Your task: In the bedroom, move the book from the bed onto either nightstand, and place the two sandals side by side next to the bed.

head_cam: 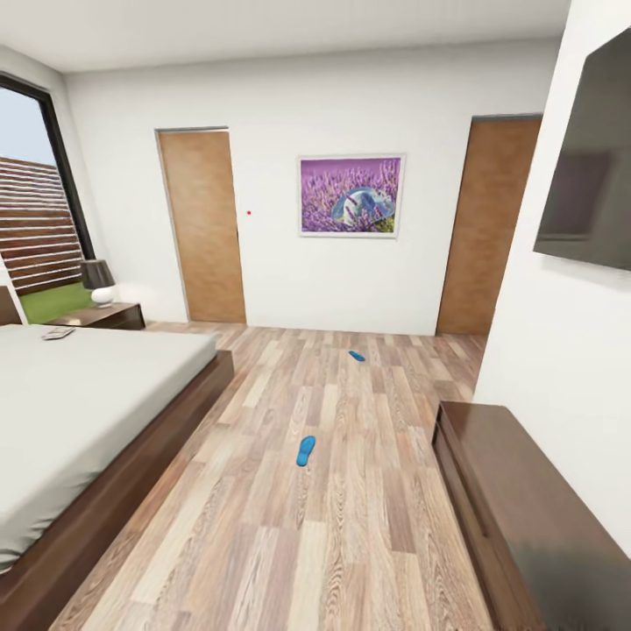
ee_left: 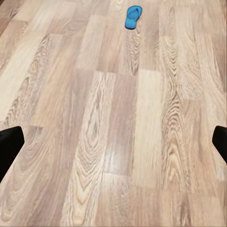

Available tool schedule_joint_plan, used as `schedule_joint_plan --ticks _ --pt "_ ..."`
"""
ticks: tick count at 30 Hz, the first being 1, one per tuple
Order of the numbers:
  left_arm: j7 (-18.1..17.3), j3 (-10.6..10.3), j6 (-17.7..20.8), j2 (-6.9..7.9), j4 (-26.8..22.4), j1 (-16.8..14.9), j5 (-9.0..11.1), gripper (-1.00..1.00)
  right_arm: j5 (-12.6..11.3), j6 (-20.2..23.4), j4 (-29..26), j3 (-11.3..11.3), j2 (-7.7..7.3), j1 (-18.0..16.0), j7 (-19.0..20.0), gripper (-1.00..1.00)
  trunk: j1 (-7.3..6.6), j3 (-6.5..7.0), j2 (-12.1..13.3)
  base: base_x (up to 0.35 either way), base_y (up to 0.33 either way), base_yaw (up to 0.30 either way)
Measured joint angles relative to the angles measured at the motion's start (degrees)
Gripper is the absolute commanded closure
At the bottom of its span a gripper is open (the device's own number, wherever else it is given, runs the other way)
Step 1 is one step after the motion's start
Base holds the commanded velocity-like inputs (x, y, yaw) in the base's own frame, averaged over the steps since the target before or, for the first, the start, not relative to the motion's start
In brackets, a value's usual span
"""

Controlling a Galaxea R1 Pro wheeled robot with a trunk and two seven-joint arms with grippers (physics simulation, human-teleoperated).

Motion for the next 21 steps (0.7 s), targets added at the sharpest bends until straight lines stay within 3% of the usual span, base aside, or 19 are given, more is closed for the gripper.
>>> schedule_joint_plan --ticks 7,21 --pt "0.0 0.0 -0.02 0.0 0.01 -0.01 -0.03 -1.0 0.03 0.0 -0.01 0.06 0.01 0.0 0.0 -1.0 0.0 0.09 0.0 0.0 0.0 -0.128" --pt "0.0 0.0 -0.03 0.0 0.01 0.02 0.0 -1.0 0.08 0.0 -0.01 0.4 0.17 0.0 -0.05 -1.0 0.0 0.1 0.0 0.0 0.0 -0.005"
